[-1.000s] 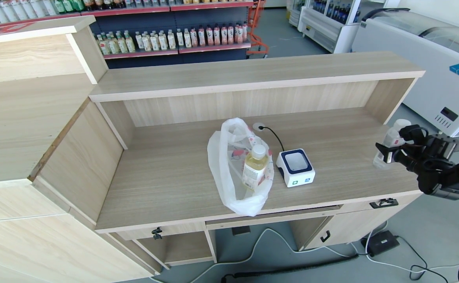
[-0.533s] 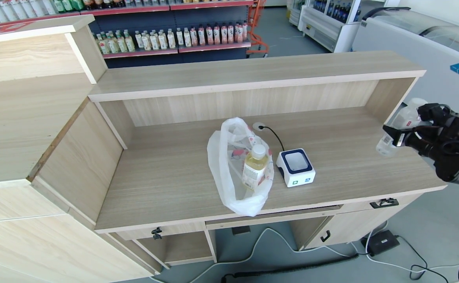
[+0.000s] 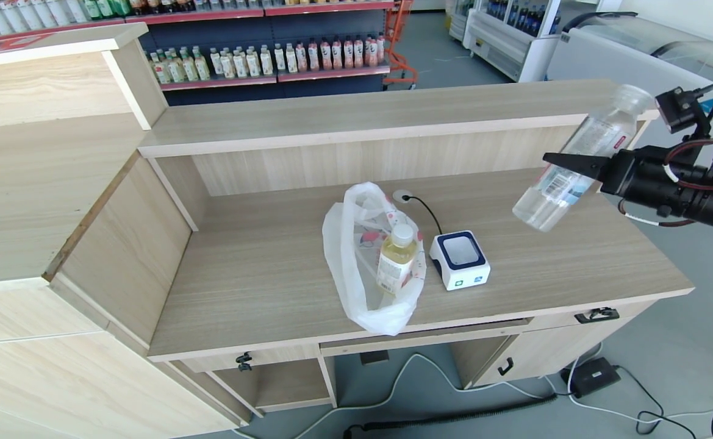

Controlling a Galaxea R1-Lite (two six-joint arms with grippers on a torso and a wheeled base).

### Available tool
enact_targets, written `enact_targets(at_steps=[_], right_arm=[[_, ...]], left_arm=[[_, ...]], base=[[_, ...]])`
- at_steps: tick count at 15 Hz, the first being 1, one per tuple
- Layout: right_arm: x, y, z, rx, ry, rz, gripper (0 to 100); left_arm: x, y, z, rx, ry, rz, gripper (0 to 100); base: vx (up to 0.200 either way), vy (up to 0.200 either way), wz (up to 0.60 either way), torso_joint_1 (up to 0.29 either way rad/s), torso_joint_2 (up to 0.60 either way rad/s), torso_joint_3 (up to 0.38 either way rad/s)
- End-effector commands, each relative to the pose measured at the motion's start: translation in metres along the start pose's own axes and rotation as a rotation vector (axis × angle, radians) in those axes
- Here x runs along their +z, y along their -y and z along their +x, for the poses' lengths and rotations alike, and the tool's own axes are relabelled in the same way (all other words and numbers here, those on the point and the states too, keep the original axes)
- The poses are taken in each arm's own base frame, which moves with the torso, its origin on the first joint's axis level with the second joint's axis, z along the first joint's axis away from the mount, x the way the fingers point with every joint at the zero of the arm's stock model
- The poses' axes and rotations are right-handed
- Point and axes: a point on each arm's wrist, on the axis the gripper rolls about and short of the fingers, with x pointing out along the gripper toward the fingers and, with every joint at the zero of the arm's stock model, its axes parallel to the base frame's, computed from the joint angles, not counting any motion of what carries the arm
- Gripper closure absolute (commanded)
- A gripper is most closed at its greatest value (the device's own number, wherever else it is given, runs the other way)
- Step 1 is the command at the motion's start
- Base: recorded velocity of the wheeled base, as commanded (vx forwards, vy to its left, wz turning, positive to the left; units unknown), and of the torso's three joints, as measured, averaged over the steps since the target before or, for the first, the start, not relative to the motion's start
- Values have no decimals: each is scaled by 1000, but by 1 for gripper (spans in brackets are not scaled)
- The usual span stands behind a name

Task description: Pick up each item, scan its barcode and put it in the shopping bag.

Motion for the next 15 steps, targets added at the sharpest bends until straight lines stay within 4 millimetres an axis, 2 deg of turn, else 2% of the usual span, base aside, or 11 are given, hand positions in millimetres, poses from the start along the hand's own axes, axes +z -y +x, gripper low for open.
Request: enact_targets(at_steps=[1,3,6,9,15], right_arm=[[15,-75,-10,213,20,22,100],[18,-99,-7,336,-1,63,100],[20,-118,-9,481,-36,49,100],[15,-146,-11,587,-52,48,100],[10,-178,-2,769,-45,8,100]], left_arm=[[0,0,0,0,0,0,0],[0,0,0,0,2,0,0],[0,0,0,0,0,0,0],[0,0,0,0,0,0,0],[0,0,0,0,0,0,0]], base=[[0,0,0,0,0,0],[0,0,0,0,0,0],[0,0,0,0,0,0],[0,0,0,0,0,0],[0,0,0,0,0,0]])
